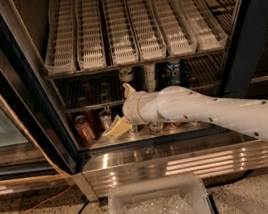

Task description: Pick coke can from middle shelf of fridge

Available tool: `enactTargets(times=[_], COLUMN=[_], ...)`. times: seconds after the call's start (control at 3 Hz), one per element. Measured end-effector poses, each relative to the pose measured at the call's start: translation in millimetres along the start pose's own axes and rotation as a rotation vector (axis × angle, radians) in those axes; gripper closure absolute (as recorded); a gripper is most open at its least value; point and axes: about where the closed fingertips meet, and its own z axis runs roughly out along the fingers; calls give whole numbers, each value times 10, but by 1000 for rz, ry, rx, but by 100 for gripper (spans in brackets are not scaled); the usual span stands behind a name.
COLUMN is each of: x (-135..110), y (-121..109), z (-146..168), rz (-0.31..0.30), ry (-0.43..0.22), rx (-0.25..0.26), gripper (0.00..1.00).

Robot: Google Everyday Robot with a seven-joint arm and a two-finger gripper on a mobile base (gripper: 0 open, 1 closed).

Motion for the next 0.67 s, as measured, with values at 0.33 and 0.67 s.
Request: enactTargets(times=[0.33,0.67], x=[0,-54], y=[0,-43], z=[0,131], rz=[0,59], ry=[0,-41], rx=[0,46], gripper=[0,0])
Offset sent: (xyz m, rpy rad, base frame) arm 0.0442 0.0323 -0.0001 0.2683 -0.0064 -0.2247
